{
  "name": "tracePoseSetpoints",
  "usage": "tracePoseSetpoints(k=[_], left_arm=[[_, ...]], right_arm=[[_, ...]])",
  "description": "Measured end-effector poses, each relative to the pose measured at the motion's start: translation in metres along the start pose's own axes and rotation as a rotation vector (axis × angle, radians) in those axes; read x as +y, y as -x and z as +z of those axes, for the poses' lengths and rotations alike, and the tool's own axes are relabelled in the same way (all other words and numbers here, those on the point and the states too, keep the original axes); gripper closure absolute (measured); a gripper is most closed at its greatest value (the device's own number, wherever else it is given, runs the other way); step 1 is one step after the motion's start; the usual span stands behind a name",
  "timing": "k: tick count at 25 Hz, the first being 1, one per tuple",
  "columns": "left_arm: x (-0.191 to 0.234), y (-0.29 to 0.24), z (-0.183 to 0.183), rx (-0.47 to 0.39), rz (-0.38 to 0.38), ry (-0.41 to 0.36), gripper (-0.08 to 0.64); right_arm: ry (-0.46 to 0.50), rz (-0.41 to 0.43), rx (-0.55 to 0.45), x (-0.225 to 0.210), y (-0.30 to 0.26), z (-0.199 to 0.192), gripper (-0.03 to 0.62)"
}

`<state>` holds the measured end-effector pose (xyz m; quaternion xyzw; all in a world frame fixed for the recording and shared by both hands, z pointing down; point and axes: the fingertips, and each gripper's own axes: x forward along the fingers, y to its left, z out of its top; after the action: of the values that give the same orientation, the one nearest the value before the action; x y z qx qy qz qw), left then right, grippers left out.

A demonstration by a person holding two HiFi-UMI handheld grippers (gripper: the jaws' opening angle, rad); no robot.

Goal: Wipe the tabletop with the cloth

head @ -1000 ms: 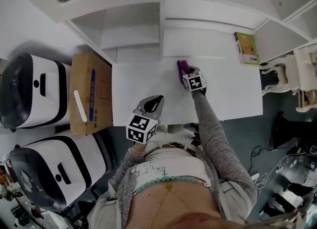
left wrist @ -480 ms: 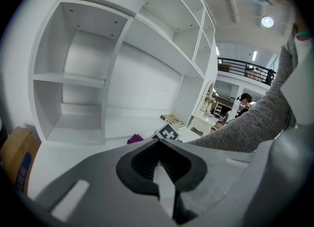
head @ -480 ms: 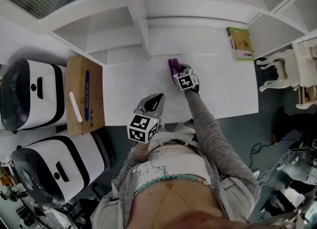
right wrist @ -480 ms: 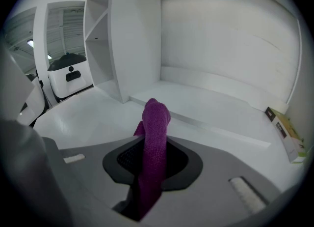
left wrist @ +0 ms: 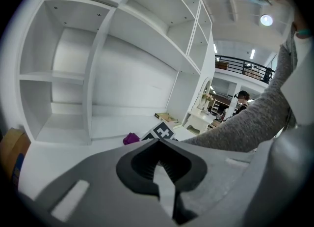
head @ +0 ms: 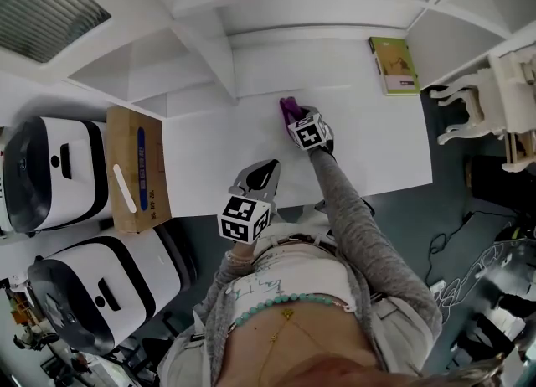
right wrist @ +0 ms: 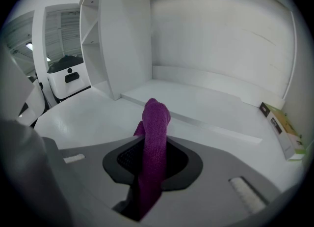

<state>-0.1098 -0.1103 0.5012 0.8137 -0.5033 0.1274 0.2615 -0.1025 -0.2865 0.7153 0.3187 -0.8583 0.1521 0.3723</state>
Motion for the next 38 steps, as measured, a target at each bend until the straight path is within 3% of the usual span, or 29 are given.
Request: tracePoseSetpoints(k=[20,38], left_arm=[[-0.039,-0.049,-0.001,0.055,-0.051,-0.039,0.56],[-0.079,-0.101,0.009,0.081,-0.148,-0.07,0.56]], right_arm=[[-0.044,-0.038,0.004,-0.062,0.026,-0.029,0.495],[-0.064,-0.076,-0.008,-0.111,0.047,-0.05,0.495]])
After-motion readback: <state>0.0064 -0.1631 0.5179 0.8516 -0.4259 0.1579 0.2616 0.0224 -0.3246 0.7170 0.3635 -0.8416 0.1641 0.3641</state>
